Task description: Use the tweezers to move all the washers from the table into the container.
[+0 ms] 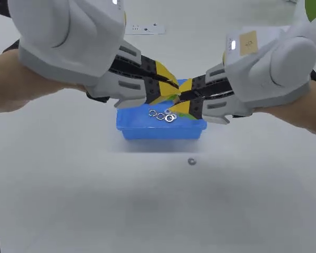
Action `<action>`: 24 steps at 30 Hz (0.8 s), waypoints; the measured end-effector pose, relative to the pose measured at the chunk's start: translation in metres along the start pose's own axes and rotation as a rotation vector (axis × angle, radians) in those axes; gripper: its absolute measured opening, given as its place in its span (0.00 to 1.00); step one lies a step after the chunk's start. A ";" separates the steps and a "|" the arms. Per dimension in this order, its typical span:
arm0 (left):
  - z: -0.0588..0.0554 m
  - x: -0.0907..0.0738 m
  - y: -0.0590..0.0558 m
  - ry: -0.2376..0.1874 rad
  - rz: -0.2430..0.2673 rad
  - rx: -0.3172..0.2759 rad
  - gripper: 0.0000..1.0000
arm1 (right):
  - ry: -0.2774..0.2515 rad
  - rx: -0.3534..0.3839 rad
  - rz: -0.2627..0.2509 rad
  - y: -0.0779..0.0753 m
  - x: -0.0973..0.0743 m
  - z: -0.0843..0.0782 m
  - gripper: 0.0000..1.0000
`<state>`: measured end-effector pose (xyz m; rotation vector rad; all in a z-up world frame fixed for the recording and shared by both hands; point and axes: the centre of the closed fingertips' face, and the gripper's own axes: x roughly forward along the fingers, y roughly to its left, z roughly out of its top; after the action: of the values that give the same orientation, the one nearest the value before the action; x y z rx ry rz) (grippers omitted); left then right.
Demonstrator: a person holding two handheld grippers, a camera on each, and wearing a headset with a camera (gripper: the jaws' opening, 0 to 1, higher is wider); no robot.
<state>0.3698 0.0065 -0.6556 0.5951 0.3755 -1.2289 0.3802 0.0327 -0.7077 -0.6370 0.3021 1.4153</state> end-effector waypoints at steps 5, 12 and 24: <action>0.006 0.001 -0.016 -0.003 -0.009 0.003 0.06 | 0.006 0.005 0.003 0.015 -0.009 0.000 0.11; 0.009 0.003 -0.036 -0.003 -0.022 -0.013 0.06 | 0.014 0.021 0.007 0.034 -0.015 -0.004 0.11; 0.001 0.019 -0.068 0.016 -0.078 -0.045 0.06 | 0.031 0.082 0.035 0.065 -0.015 -0.027 0.11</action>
<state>0.3104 -0.0231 -0.6801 0.5562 0.4424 -1.2880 0.3195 0.0070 -0.7357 -0.5888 0.3953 1.4196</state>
